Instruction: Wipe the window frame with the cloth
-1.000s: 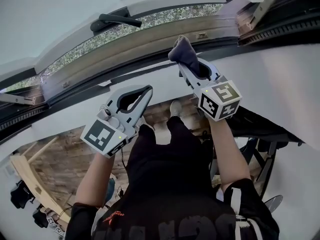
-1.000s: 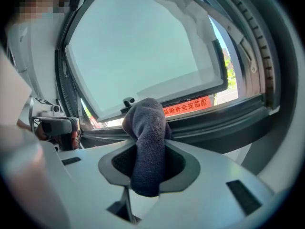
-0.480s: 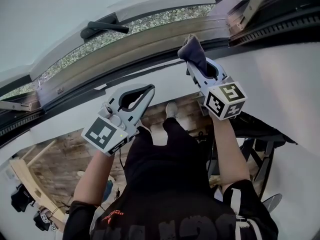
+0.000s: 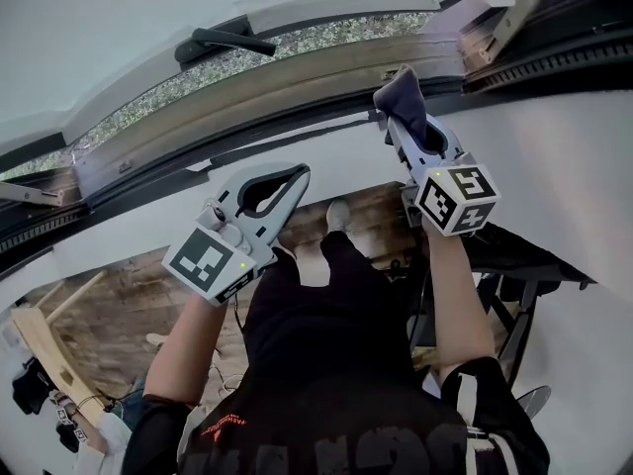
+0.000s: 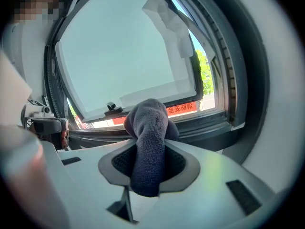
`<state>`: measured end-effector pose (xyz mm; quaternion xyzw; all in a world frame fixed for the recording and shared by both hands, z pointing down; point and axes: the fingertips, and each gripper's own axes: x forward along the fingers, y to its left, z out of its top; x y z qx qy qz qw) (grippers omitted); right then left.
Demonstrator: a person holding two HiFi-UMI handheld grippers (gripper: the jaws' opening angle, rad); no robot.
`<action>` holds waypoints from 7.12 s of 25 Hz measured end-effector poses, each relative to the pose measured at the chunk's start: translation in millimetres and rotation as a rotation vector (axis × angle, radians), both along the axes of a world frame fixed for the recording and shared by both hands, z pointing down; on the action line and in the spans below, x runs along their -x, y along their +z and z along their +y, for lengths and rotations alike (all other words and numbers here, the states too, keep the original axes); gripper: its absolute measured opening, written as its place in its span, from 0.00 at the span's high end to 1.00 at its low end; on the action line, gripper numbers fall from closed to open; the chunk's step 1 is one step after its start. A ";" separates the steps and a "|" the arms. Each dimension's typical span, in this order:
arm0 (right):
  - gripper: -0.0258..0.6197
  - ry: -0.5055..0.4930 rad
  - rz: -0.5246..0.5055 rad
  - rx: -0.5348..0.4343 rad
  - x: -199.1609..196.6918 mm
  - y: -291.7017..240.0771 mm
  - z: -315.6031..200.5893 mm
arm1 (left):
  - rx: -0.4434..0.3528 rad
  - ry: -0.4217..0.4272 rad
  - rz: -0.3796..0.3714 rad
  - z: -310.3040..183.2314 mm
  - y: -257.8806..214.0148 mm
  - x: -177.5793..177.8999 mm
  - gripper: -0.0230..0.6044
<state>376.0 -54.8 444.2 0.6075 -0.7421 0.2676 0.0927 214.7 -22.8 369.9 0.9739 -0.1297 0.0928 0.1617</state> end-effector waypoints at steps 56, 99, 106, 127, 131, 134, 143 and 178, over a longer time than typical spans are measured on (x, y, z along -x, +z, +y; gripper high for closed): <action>0.80 -0.769 -0.094 0.033 578.0 4.3 -31.6 | 0.039 -0.540 -0.004 -4.6 18.2 422.7 0.93; 0.80 -0.559 -0.076 0.052 415.6 9.4 -33.1 | 0.009 -0.355 -0.027 -15.9 0.0 290.3 0.93; 0.80 -0.500 -0.075 0.052 368.3 7.8 -31.4 | 0.001 -0.300 -0.031 -17.2 -5.5 249.4 0.93; 0.80 -0.318 -0.071 0.040 217.0 6.8 -21.5 | -0.008 -0.141 -0.042 -13.9 -9.0 118.6 0.93; 0.80 -0.277 -0.068 0.038 188.6 7.9 -18.7 | -0.004 -0.121 -0.055 -13.2 -7.9 99.2 0.93; 0.80 -0.243 -0.065 0.036 165.9 8.1 -16.6 | -0.008 -0.098 -0.047 -11.4 -8.2 84.2 0.93; 0.80 -0.145 -0.058 0.032 101.3 8.4 -12.2 | -0.012 -0.043 -0.041 -10.3 -9.5 41.5 0.93; 0.80 0.137 -0.037 0.020 -84.2 14.9 9.4 | -0.015 0.088 -0.058 -3.4 -1.9 -69.5 0.93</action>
